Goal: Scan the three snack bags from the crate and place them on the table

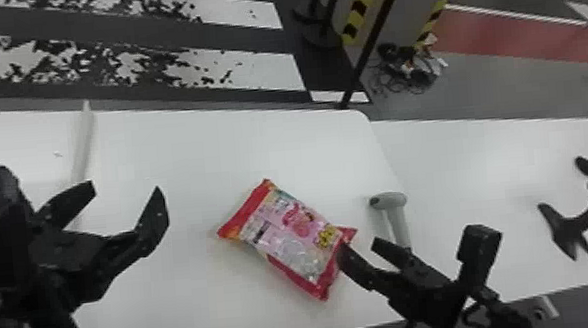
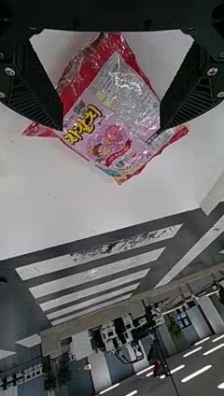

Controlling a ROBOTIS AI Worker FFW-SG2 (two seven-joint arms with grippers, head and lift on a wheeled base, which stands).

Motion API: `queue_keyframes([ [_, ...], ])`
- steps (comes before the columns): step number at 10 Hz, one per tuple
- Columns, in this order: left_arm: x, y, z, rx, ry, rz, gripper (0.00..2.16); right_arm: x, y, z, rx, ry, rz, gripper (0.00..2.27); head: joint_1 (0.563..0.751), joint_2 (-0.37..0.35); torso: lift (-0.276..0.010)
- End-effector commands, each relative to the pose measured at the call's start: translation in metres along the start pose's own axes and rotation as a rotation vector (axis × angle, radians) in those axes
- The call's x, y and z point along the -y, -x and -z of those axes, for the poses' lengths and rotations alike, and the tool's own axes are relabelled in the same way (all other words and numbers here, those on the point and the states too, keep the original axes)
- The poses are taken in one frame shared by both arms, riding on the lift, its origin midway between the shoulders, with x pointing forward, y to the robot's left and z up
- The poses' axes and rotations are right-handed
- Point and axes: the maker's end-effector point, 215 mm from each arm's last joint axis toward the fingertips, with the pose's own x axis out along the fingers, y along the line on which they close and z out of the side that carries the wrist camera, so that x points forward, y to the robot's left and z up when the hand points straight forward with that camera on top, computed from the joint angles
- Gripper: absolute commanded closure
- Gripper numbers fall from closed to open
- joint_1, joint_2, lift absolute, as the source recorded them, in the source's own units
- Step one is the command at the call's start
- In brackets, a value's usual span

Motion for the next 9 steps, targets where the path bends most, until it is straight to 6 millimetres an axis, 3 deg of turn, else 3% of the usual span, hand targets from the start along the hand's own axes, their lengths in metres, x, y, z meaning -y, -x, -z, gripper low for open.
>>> queue_keyframes([
  [1,0.002,0.025,-0.007,0.052,-0.021,-0.004,0.03,-0.004,-0.006,0.011,-0.023,0.006,-0.004,0.13,0.695,-0.294,-0.062],
  [7,-0.004,0.07,0.035,-0.014,-0.014,-0.008,0.03,-0.006,-0.012,0.035,-0.061,-0.02,-0.013,0.12,0.695,-0.261,-0.062],
  [9,-0.005,0.077,0.042,-0.013,-0.012,-0.004,0.03,0.02,-0.016,0.026,-0.011,-0.001,0.038,0.13,0.695,-0.264,-0.062],
])
